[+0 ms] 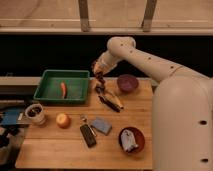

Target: Place grapes in tray

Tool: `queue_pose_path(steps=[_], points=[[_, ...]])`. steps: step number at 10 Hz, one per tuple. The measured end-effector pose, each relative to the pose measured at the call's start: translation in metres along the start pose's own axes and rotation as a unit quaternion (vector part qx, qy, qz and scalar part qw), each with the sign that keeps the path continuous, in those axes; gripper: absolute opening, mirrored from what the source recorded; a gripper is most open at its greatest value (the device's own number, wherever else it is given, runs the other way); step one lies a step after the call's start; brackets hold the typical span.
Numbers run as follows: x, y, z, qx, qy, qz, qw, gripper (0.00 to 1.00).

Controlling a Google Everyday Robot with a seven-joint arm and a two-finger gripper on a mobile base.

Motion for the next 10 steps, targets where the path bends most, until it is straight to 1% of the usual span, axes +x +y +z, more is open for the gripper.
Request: queue_pose_path(steps=[2,3,4,5,8,10], points=[[-0.003,0.023,0.016,-0.014,0.011,-0.025,0.9995,0.00],[-0.002,0.042,0.027,-0.031,0.021,-0.045,0.9983,0.00],[0.000,0.048,0.032,-0.040,0.026,-0.052,0.9975,0.00],[0.002,0.052,0.035,-0.049,0.031,-0.056,0.9967,0.00],[0.012,0.081,0.058,-0.080,0.053,-0.071,0.9928,0.00],[0.020,0.094,0.072,-0.100,0.065,-0.073,0.9902,0.00]])
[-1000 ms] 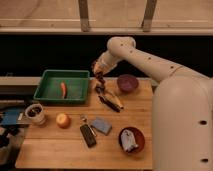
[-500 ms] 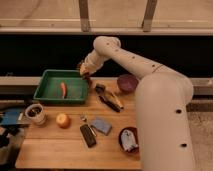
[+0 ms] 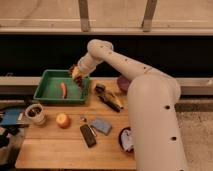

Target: Place grapes in tray

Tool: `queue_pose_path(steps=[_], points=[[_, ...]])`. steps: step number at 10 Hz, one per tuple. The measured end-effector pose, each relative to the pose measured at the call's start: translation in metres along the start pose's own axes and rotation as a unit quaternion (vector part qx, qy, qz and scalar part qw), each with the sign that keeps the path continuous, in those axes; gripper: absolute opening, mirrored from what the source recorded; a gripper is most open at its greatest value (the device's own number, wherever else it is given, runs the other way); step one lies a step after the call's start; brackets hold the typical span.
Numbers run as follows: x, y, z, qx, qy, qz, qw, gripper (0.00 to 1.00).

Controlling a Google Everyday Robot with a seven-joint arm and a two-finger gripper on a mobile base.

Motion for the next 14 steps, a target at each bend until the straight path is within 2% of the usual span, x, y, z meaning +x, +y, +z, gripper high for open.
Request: queue_pose_path(steps=[2,3,6,7,9,12,14], points=[[0.003,0.007,0.012,-0.011,0.009,0.000,0.9999,0.11],[0.007,0.006,0.018,-0.019,0.015,0.002,0.9997,0.24],[0.014,0.008,0.029,-0.035,0.032,0.000,0.9989,0.52],[0.015,0.011,0.031,-0.040,0.035,-0.005,0.9986,0.64],[0.015,0.008,0.029,-0.046,0.036,-0.007,0.9983,0.78],[0.014,0.008,0.023,-0.057,0.030,-0.007,0.9979,0.80],[0.014,0.006,0.021,-0.057,0.028,-0.005,0.9979,0.80]])
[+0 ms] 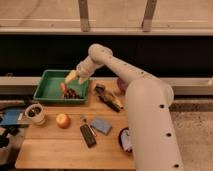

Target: Place grapes in tray

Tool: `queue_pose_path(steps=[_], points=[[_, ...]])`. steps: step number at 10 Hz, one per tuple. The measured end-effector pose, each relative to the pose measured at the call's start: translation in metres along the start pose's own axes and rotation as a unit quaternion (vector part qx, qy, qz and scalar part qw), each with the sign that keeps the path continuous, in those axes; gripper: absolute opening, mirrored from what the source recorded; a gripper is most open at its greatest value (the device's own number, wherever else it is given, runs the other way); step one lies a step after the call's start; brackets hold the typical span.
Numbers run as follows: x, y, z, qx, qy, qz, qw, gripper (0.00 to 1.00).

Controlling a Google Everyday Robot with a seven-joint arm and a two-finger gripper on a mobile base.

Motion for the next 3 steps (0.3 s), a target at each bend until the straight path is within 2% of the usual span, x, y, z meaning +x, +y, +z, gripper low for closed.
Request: queue_pose_path(steps=[3], points=[[-0.0001,0.0010,0.0010,-0.001,0.000,0.000,1.0000,0.80]])
